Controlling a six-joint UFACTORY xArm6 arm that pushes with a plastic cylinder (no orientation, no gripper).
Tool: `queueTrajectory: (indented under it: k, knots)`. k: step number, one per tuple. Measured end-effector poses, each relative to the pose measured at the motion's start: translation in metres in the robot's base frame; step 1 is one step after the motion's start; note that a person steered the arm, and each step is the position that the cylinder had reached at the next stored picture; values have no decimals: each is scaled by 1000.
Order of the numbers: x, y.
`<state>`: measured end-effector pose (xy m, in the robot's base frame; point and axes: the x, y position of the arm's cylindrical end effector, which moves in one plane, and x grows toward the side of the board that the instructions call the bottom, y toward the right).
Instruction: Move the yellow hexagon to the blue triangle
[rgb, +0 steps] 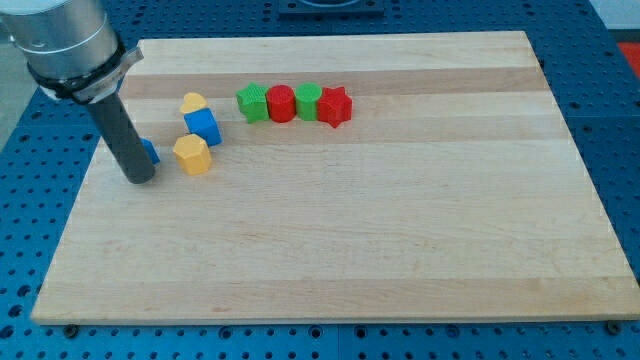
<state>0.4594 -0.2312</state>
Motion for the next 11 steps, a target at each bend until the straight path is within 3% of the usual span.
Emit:
queueTrajectory:
  k: [2,3,5,6,8,9,10,11]
  knots:
    - [37,0]
    - [2,-35]
    - [-5,-56]
    - [14,-39]
    - [67,58]
    - [47,120]
    - [-11,156]
    - [-15,150]
